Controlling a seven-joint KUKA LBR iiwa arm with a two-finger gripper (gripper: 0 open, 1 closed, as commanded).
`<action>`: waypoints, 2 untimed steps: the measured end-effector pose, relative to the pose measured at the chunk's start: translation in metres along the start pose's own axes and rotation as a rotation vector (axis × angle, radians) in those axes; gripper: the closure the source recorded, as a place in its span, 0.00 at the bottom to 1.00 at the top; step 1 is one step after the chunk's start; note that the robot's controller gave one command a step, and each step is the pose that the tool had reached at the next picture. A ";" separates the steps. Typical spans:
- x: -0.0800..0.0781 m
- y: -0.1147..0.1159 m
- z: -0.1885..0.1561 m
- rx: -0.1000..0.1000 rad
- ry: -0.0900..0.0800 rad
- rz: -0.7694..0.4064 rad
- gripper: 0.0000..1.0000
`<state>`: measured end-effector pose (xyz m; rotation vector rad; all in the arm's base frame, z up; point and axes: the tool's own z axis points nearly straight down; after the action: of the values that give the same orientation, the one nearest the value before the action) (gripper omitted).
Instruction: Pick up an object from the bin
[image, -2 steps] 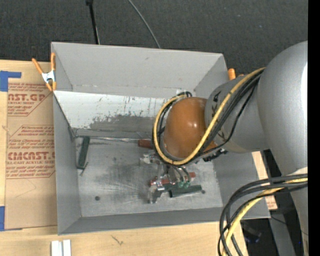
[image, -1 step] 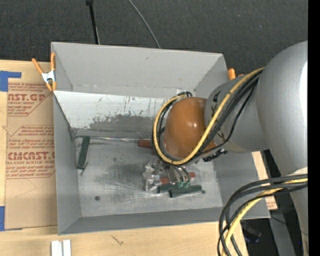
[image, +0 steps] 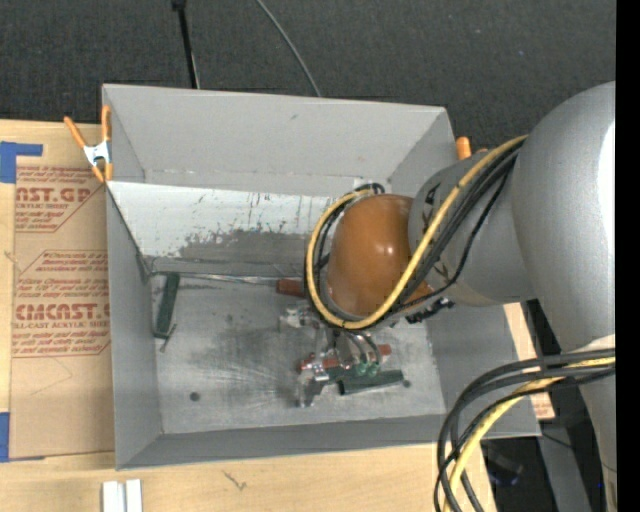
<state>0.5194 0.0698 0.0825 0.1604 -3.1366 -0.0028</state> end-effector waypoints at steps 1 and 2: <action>0.000 0.000 0.000 0.000 0.000 0.000 1.00; 0.000 0.000 0.000 0.000 0.000 -0.001 0.00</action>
Offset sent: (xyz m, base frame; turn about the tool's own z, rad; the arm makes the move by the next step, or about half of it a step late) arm 0.0000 0.0000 0.0000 0.0000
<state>0.5194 0.0700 0.0824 0.1612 -3.1365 -0.0031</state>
